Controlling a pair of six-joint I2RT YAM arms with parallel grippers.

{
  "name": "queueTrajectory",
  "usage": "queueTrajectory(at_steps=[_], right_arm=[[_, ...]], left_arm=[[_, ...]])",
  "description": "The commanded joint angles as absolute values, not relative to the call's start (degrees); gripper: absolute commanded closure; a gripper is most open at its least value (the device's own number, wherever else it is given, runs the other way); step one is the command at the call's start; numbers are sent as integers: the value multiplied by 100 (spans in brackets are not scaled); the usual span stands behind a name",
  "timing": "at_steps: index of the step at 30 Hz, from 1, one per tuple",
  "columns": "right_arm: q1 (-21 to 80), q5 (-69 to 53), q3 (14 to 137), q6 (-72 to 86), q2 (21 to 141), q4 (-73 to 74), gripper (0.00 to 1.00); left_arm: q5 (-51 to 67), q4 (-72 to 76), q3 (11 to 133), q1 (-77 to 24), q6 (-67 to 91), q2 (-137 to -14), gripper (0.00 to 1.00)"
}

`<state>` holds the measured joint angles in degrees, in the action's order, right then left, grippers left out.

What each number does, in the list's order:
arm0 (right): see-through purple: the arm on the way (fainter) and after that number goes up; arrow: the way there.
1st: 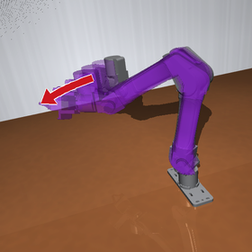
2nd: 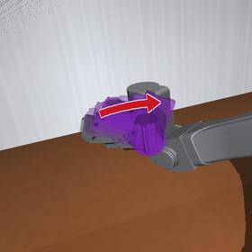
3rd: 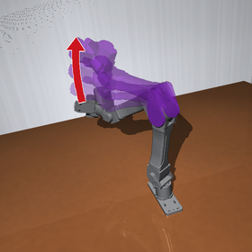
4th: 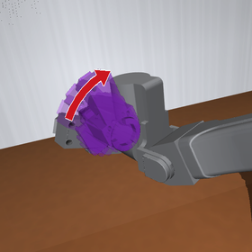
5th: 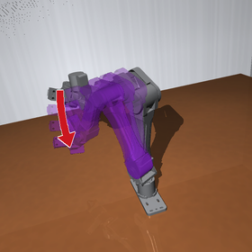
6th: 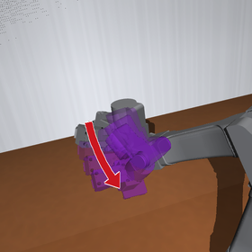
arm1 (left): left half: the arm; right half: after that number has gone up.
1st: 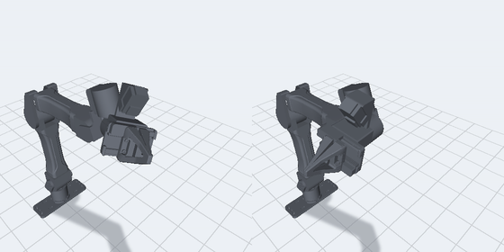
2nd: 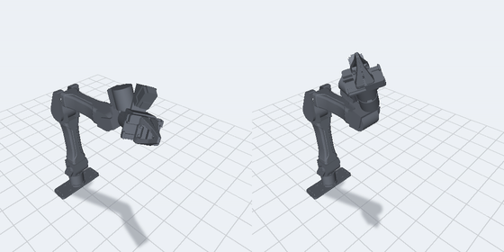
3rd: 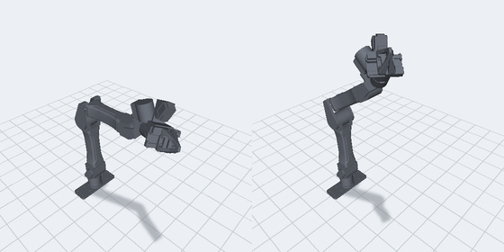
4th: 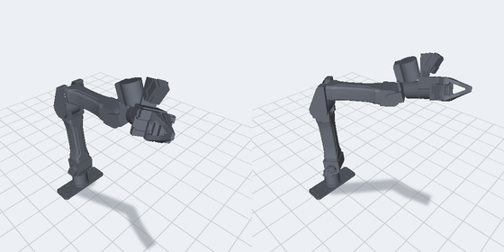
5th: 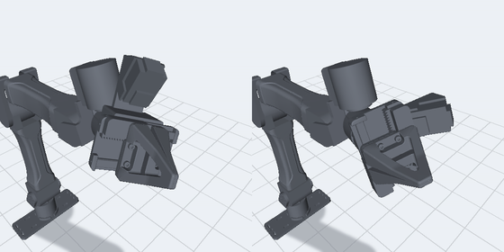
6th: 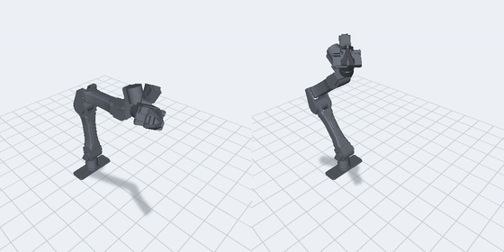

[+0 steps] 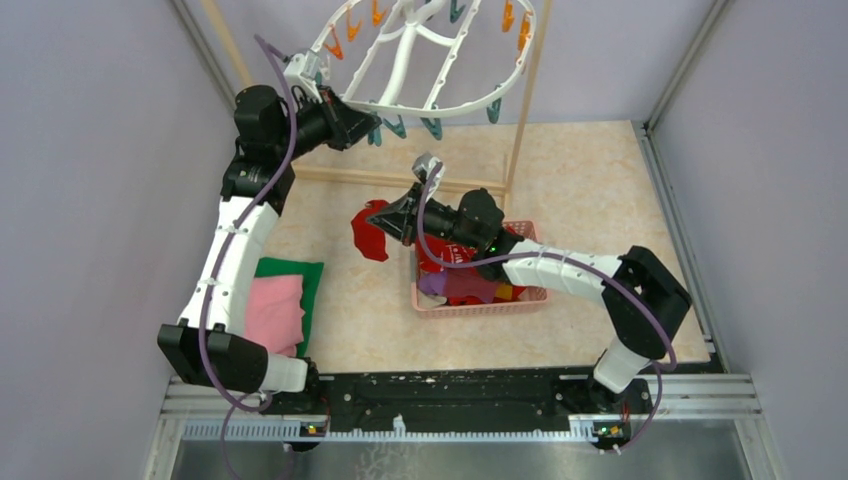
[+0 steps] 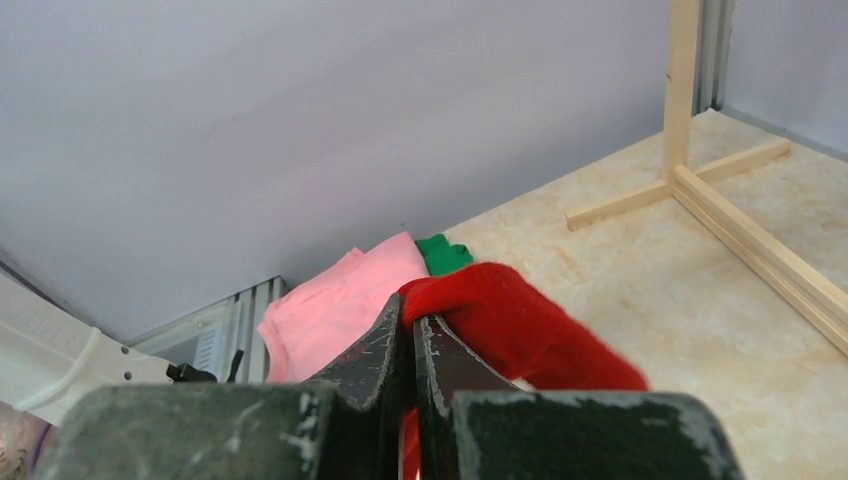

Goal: Remove the socks clipped to the hanger
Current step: Remove the sock from the hanger, then place the sock in the bin.

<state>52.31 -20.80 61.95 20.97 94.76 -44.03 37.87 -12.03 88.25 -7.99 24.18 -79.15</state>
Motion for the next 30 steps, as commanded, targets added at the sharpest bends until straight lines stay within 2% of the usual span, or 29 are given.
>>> queueTrajectory(at_steps=[1,2,3,5,6,7,13,18,23,30], right_arm=[[5158,-1968,5970,1974,8849,-4457,100],[5089,-1900,5772,1963,8636,-4423,100],[5010,-1827,5572,1953,8399,-4331,100],[4825,-1691,5198,1892,7897,-3913,100],[4740,-1655,5052,1795,7639,-3567,100],[4676,-1597,4902,1716,7403,-3210,100],[4368,-1358,3882,1727,6229,-1907,100],[4247,-1159,3378,1984,6036,-1496,100],[4133,-841,3161,2301,6707,-1493,100],[3889,-289,3503,2616,8379,-1188,100]], left_arm=[[3902,-1005,9049,-826,2492,-7875,98],[3899,-1032,9047,-826,2477,-7860,92],[3883,-1104,9038,-826,2448,-7838,79],[3800,-1300,8998,-826,2340,-7781,42],[3746,-1405,8943,-826,2274,-7738,15],[3731,-1485,8854,-826,2135,-7678,3],[3741,-2127,8269,-826,1396,-7152,1],[3767,-2906,7905,-826,653,-6920,1],[3957,-3613,7443,-817,-316,-6823,1],[3767,-3732,7234,-809,-698,-6808,1]])
